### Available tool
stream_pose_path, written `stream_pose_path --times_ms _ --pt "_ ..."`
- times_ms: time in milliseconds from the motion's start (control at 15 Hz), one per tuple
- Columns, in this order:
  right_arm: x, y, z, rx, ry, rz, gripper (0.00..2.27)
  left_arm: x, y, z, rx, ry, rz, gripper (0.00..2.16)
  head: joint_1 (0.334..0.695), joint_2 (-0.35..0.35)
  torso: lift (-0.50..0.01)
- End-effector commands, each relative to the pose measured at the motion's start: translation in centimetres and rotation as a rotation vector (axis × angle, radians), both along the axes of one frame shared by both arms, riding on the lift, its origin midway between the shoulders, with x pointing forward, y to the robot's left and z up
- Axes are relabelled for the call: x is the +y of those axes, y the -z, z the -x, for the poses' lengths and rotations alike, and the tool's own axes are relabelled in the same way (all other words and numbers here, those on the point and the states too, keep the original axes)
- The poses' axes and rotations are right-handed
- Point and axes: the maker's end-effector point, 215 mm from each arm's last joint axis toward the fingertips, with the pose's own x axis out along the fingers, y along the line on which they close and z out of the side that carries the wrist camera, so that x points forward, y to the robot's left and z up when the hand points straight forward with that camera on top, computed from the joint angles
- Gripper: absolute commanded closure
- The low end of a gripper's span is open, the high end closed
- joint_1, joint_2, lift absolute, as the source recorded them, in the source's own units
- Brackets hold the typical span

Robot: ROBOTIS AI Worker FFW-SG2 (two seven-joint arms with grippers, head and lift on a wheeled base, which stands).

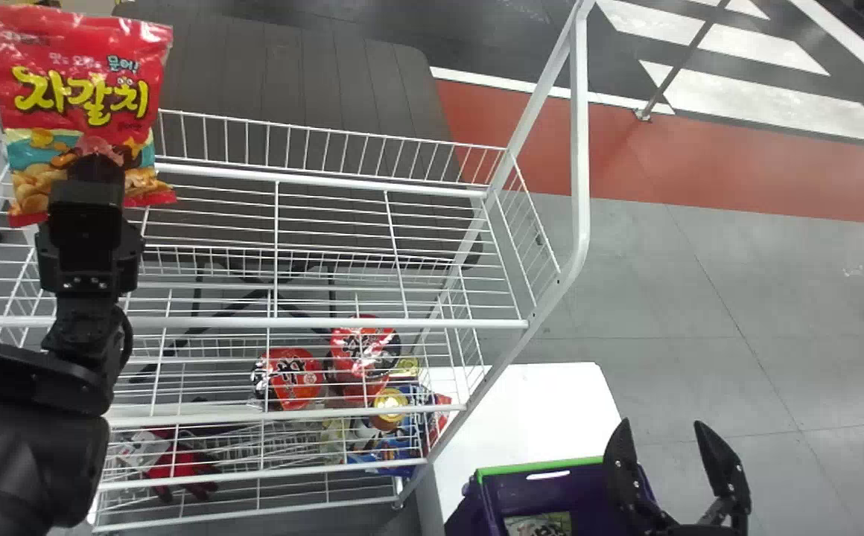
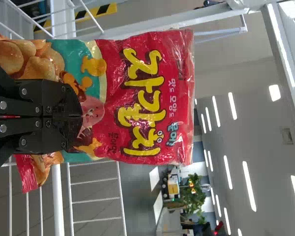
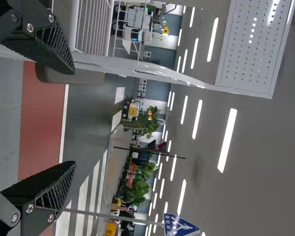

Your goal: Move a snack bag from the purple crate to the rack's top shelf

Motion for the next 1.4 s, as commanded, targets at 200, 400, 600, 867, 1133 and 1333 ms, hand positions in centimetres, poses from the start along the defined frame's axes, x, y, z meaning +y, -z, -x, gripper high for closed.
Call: stream_pose_path --times_ms 200,400,600,867,1133,1333 --pt "0.2 -0.3 0.2 -0.009 -0.005 0.007 0.18 0.8 0.5 -0.4 0.012 0.004 0.006 1.34 0.695 -0.320 0.000" --pt "0.3 -0.6 0.4 -0.018 -0.005 0.011 0.18 0.7 0.8 -0.7 0.020 0.021 0.013 1.33 0.695 -0.316 0.000" --pt "0.3 -0.7 0.4 -0.021 -0.004 0.010 0.18 1.0 0.8 -1.0 0.012 0.035 0.027 1.33 0.695 -0.315 0.000" --pt "0.3 -0.8 0.5 -0.025 -0.004 0.011 0.18 0.9 0.6 -1.5 -0.002 0.046 0.035 1.27 0.695 -0.311 0.000" --pt "0.5 -0.8 0.5 -0.027 -0.005 0.013 0.18 0.8 0.7 -1.4 -0.003 0.048 0.039 1.12 0.695 -0.310 0.000" --pt "0.6 -0.8 0.5 -0.029 -0.006 0.015 0.18 0.8 1.0 -1.3 -0.003 0.050 0.039 1.03 0.695 -0.309 0.000"
